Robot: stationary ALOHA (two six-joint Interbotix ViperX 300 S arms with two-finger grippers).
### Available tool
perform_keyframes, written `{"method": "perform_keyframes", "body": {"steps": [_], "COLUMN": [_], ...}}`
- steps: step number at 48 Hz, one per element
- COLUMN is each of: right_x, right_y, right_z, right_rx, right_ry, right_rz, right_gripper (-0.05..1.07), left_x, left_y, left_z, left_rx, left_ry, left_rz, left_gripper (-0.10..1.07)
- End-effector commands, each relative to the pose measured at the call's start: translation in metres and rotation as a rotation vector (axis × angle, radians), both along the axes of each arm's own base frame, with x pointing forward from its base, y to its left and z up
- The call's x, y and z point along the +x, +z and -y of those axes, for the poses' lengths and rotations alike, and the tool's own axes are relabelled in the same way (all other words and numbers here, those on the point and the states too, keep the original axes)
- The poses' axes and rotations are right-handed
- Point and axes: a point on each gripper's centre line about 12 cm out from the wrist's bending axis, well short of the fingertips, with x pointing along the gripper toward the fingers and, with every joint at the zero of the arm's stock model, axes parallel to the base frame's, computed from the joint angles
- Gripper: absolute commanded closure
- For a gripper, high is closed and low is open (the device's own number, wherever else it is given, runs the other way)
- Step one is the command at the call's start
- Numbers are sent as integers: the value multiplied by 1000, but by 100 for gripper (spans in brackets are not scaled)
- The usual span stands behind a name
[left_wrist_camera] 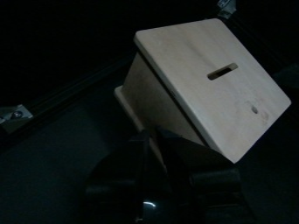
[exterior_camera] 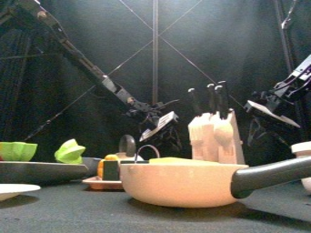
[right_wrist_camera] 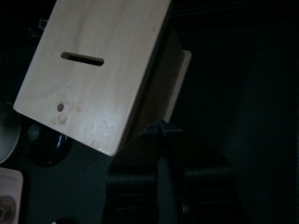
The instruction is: Move drawer closer to center
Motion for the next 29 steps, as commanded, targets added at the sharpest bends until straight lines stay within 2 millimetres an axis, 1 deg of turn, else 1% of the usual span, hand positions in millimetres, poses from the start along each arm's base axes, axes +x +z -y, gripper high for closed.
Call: {"method": "perform_keyframes", "body": {"steps": [1,8,16,22,29], "right_x": [5,12,22,32,36], "right_y": [8,9,12,11,10], "right_z": [6,11,15,12,9], "right_rx": [-15,-12,-10,-3,2], "right_ry": [6,15,38,77,94], "right_rz": [20,18,27,28,29], "right_gripper": [61,61,61,61,61], "left_x": [8,14,15,20,29], "left_y": [21,21,28,32,36], "left_z": [-2,-5,-2,9,26], "left_rx": [27,32,59,84,104], "left_ry": [-4,-7,-25,-63,-108], "left_rz": [43,49,51,40,36], "left_gripper": [38,38,38,38,38]}}
